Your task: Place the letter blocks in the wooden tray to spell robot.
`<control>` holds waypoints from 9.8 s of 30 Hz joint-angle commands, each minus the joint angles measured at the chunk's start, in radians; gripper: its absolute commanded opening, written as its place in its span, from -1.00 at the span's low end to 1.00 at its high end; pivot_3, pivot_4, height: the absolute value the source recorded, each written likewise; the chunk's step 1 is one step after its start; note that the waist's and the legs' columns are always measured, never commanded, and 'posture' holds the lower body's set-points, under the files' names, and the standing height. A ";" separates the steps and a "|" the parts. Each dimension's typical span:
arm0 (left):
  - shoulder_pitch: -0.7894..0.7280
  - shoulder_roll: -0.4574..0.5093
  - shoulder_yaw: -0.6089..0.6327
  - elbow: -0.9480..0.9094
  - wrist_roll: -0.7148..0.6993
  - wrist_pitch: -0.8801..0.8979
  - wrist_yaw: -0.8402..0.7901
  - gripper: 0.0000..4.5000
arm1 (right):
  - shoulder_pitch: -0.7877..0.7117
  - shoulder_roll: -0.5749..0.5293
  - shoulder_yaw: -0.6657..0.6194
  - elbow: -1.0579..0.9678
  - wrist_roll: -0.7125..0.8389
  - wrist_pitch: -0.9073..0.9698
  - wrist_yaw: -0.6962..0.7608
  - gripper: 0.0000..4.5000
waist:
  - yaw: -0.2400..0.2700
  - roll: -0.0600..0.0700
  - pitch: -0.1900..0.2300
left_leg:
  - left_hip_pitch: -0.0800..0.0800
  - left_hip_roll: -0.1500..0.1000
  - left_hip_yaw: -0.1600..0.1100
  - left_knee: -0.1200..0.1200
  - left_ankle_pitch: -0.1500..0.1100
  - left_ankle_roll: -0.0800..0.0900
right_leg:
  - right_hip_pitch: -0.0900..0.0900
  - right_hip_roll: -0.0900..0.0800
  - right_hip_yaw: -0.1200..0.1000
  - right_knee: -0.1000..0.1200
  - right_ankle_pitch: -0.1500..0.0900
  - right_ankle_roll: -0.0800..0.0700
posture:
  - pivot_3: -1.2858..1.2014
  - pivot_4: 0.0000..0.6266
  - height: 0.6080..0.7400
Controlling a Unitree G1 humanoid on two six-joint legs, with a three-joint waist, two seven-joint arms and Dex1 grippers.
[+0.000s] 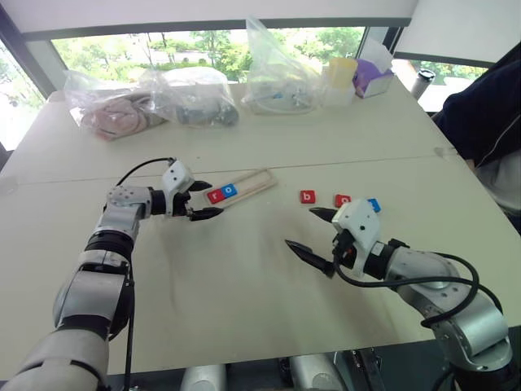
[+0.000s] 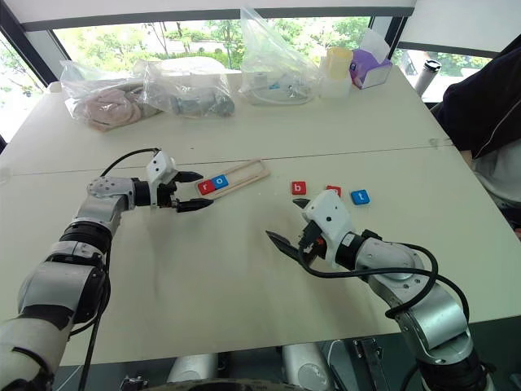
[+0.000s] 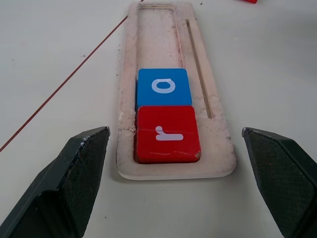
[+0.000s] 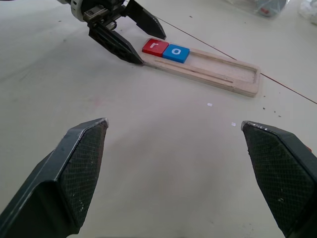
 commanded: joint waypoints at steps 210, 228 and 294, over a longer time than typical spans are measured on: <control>0.560 0.140 0.015 -1.367 -0.401 0.580 0.089 1.00 | -0.239 -0.267 0.029 0.827 -0.238 -0.529 0.619 0.99 | -0.023 -0.001 0.001 | 0.017 0.000 0.001 -0.003 0.000 0.000 | 0.012 -0.001 0.002 0.006 -0.006 -0.003 | 0.03 -0.52 1.00; 0.633 0.212 0.077 -1.396 -0.431 0.573 0.049 1.00 | -0.296 -0.215 0.038 0.700 -0.202 -0.441 0.611 -0.49 | -0.028 0.000 0.001 | 0.018 0.000 0.001 -0.002 0.000 0.000 | 0.012 0.000 0.002 0.008 -0.006 -0.003 | 0.03 -0.52 1.00; 0.709 0.242 0.112 -1.456 -0.446 0.560 0.113 1.00 | -0.612 0.058 0.366 0.926 -0.358 -0.547 0.771 -0.27 | -0.025 0.001 0.002 | 0.017 0.001 0.001 -0.002 0.000 0.000 | 0.011 -0.001 0.001 0.009 -0.006 -0.004 | 0.03 -0.52 1.00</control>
